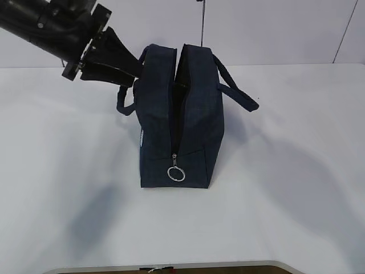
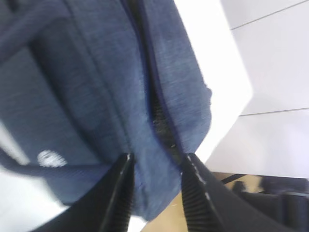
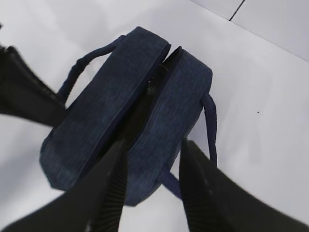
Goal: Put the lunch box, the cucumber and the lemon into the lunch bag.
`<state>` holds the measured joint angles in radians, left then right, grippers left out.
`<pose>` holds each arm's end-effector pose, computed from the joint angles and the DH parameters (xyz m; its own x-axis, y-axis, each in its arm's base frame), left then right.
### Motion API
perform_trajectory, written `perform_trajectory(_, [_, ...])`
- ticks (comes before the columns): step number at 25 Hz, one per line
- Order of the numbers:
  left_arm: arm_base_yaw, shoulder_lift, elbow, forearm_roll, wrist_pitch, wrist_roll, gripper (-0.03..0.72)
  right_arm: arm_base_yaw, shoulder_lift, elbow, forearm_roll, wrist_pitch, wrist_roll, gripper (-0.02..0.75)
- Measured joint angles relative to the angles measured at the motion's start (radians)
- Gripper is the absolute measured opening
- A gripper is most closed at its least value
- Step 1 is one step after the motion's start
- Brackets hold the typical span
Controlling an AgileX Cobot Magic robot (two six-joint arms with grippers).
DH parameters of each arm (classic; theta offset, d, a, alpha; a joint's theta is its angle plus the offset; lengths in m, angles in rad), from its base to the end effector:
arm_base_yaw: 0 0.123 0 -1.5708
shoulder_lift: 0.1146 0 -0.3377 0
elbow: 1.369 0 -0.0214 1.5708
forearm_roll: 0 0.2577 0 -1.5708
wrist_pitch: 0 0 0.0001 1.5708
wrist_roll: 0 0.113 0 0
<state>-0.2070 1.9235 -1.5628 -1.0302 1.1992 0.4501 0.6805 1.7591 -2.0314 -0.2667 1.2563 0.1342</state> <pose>0.4030 -0.1769 0.3122 -0.9452 0.1408 -0.2945 0.3225 0.5442 -0.7745 0.3315 0.2319 0.4712 -0.6255 -0.4443 -0.6414 -0.4553 0.8754 -0.1624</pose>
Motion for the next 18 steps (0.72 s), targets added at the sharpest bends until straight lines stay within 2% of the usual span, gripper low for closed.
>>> perform_trajectory(4, [0.006, -0.024, -0.049, 0.021, 0.002, -0.005, 0.239, 0.000, -0.099, 0.066, 0.024, 0.002, 0.000, 0.302])
perform_trajectory(6, [0.006, -0.041, -0.077, 0.068, 0.004, -0.033, 0.239, 0.000, -0.142, 0.097, 0.046, 0.004, 0.000, 0.302])
perform_trajectory(13, [0.006, -0.133, -0.090, 0.391, 0.022, -0.180, 0.239, 0.000, -0.232, 0.233, 0.156, 0.004, -0.002, 0.302])
perform_trajectory(18, [0.006, -0.242, -0.090, 0.555, 0.031, -0.225, 0.239, 0.000, -0.278, 0.356, 0.167, 0.004, -0.002, 0.302])
